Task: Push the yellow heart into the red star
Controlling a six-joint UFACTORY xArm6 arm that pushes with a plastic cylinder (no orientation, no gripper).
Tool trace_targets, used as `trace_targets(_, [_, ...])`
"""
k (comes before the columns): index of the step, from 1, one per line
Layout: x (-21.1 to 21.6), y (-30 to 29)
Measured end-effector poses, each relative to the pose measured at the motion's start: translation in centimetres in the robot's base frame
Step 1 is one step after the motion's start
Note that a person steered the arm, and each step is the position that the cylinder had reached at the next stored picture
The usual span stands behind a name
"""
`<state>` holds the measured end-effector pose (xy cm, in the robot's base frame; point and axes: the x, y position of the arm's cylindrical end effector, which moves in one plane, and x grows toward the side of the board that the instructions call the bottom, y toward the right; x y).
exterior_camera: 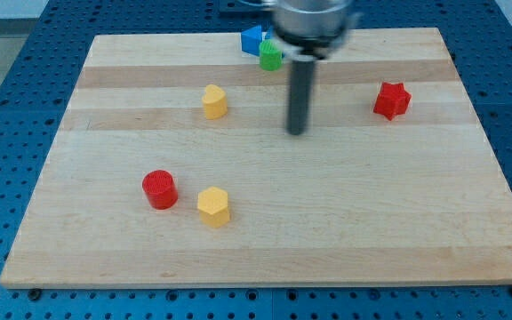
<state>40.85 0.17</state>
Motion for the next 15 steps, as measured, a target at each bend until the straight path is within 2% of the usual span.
trace_targets(1, [0.0,-11.6])
trace_targets(2, [-3.0,-16.4])
trace_targets(3, [-4.8,-14.6])
trace_targets(5, [-3.8,-7.2])
trace_targets(7, [-5.8,-9.7])
trace_targets(8, [-3.5,-7.7])
trace_targets(9, [-2.1,-3.1])
trace_targets(10, [-2.3,-4.4])
trace_targets(11, [-4.9,-5.8])
trace_targets(12, [-4.9,-1.5])
trace_targets(14, [-4.5,10.8])
trace_targets(15, [-4.3,12.6])
